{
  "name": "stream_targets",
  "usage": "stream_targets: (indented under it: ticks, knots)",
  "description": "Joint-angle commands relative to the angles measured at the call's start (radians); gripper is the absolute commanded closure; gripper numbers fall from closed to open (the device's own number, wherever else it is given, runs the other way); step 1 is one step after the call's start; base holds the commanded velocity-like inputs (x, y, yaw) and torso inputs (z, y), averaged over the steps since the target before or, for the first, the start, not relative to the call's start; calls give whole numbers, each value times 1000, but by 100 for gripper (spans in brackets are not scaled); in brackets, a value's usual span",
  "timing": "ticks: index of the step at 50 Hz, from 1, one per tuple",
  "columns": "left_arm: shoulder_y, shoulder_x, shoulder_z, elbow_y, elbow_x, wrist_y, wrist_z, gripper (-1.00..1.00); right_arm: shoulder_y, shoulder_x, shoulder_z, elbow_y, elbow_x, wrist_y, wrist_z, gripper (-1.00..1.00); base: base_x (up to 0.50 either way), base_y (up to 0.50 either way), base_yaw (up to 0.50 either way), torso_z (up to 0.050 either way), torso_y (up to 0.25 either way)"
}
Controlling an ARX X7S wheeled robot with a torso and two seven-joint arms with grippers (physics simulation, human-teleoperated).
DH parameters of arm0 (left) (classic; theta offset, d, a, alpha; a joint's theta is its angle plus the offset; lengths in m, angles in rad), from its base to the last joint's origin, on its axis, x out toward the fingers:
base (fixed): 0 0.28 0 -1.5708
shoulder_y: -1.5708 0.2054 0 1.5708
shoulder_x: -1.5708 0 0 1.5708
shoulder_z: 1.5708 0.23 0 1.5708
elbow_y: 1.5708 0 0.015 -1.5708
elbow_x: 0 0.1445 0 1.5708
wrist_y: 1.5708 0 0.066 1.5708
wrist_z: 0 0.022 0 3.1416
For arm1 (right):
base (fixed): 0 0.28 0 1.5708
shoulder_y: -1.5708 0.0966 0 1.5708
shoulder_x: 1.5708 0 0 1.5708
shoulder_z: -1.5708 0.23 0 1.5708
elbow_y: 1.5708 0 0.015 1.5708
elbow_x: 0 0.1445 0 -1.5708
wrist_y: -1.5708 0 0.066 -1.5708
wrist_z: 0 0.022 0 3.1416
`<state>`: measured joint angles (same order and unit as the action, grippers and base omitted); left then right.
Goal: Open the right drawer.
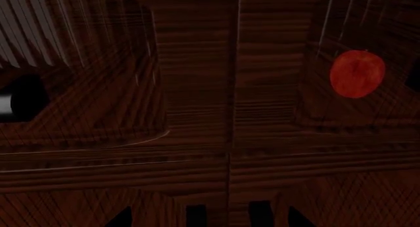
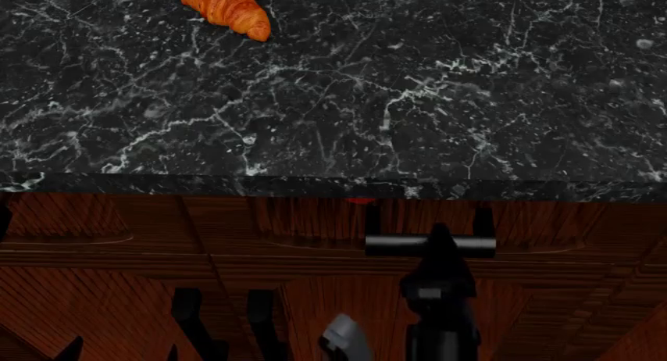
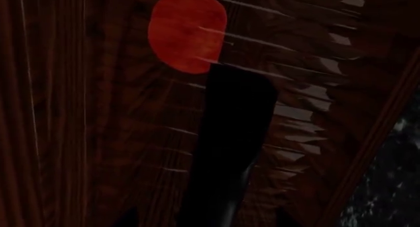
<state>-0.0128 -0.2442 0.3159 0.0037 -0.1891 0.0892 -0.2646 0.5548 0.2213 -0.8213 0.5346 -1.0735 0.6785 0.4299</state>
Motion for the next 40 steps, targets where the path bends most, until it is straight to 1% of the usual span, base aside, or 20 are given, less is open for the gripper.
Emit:
stream_targets:
  ticks: [1,30,31,40]
  knots:
    - [1,-4,8,0,0,1,-3,-100,15,-3,-1,21,1,-4,13,-100,0,0,0,0,0]
    - [-4,-13,23,3,-3,-2,-12,-100,125,-69,19,256,69,-92,122,-100,0,0,0,0,0]
    - [-5,-13,24,2,-3,-2,-12,-100,124,-68,22,252,69,-89,129,100,0,0,0,0,0]
    - [-4,-16,27,4,-6,-1,-15,-100,124,-68,27,244,77,-99,153,100,0,0,0,0,0]
